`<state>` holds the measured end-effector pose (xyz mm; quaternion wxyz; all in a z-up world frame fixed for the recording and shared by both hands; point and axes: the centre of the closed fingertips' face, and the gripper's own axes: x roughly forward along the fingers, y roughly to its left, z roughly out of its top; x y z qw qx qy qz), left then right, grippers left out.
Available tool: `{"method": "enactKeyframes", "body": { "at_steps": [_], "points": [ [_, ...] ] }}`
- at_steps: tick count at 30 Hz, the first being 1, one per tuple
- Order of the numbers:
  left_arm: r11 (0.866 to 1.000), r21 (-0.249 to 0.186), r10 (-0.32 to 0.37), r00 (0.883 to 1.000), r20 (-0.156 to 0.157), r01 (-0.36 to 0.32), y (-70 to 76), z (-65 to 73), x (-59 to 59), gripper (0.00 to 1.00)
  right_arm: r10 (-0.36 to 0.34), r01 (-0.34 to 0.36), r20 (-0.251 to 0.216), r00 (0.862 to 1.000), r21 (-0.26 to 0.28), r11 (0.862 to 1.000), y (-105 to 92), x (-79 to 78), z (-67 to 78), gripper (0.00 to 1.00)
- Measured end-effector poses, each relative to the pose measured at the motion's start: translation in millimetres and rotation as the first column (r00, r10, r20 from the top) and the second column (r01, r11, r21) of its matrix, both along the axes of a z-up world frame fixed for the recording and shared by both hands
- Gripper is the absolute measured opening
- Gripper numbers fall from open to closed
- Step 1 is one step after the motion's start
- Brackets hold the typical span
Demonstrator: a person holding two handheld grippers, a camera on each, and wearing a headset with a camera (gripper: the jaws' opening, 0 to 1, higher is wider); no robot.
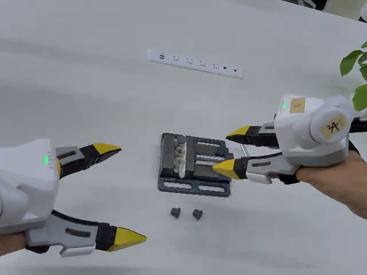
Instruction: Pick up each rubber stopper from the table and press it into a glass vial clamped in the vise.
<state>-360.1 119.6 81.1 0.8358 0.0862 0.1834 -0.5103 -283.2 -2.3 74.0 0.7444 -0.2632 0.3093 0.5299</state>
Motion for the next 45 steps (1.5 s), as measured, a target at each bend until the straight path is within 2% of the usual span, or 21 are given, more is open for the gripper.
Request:
{"method": "enactKeyframes", "body": {
  "at_steps": [9, 12, 16, 19, 23, 25, 30, 38, 45],
  "points": [
    [0.996, 0.073, -0.059, 0.998, -0.013, 0.06, -10.0, -8.7, -2.1, 0.77, -0.039, 0.042, -0.033, 0.999, 0.074, 0.996, -18.7, -25.5, -7.4, 0.49],
    [0.989, 0.114, -0.089, 0.996, -0.026, 0.091, -14.8, -14.0, -3.5, 0.71, -0.041, 0.045, -0.039, 0.998, 0.099, 0.994, -25.5, -32.2, -10.0, 0.53],
    [0.982, 0.146, -0.119, 0.993, -0.026, 0.121, -20.0, -21.0, 0.2, 0.65, -0.044, 0.049, -0.043, 0.998, 0.121, 0.991, -31.6, -39.8, -12.4, 0.57],
    [0.97, 0.188, -0.151, 0.988, -0.028, 0.154, -22.6, -28.4, 2.6, 0.58, -0.046, 0.052, -0.047, 0.998, 0.142, 0.989, -36.3, -44.9, -14.0, 0.61],
    [0.947, 0.25, -0.2, 0.979, -0.036, 0.203, -26.3, -42.1, 4.6, 0.49, -0.049, 0.057, -0.056, 0.997, 0.163, 0.985, -43.2, -52.2, -18.0, 0.63],
    [0.939, 0.264, -0.216, 0.975, -0.052, 0.223, -30.1, -48.3, 4.5, 0.46, -0.053, 0.063, -0.062, 0.997, 0.173, 0.983, -45.6, -55.3, -19.5, 0.64],
    [0.906, 0.323, -0.262, 0.962, -0.081, 0.274, -36.5, -64.6, 3.3, 0.38, -0.064, 0.077, -0.071, 0.995, 0.19, 0.979, -50.2, -61.6, -23.3, 0.66],
    [0.873, 0.363, -0.307, 0.946, -0.109, 0.325, -49.4, -82.0, 7.0, 0.29, -0.056, 0.07, -0.073, 0.996, 0.203, 0.977, -57.6, -67.7, -30.3, 0.72],
    [0.844, 0.397, -0.342, 0.932, -0.12, 0.361, -59.0, -93.5, 7.5, 0.22, -0.049, 0.064, -0.079, 0.996, 0.204, 0.977, -59.0, -74.1, -35.9, 0.74]
  ]
}}
